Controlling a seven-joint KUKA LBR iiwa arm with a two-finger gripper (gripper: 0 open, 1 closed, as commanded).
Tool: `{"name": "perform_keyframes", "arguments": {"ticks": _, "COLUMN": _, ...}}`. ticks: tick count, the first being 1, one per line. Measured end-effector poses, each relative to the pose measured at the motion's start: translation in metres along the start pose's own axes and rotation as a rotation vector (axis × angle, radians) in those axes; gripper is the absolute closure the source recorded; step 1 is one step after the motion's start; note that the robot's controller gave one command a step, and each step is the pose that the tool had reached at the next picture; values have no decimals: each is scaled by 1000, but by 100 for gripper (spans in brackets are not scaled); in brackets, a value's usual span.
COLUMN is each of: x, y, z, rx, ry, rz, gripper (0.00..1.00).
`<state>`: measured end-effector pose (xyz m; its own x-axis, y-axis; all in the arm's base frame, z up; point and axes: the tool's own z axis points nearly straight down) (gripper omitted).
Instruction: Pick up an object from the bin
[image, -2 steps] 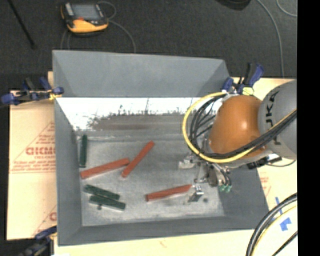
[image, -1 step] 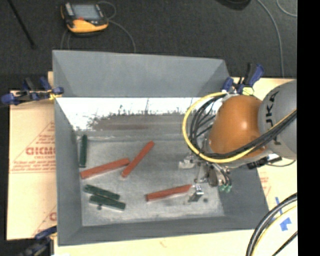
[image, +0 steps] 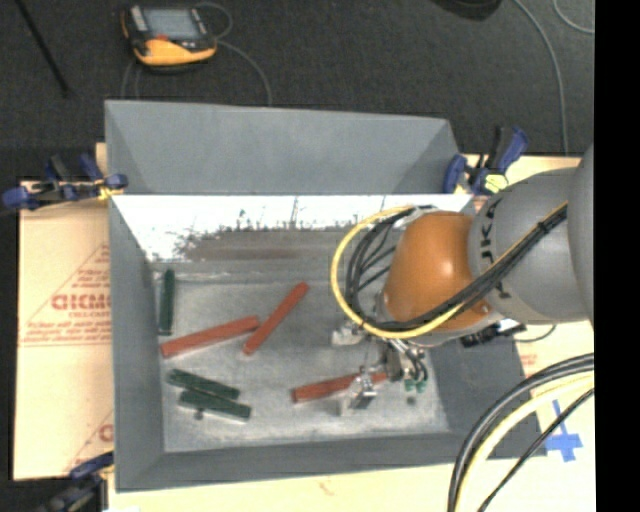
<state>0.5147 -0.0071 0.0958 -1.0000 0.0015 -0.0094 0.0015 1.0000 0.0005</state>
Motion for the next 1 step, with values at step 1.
{"name": "perform_keyframes", "arguments": {"ticks": 1, "x": 1, "y": 2, "z": 9, "rx": 0, "ry": 2, "rz": -2, "gripper": 0}}
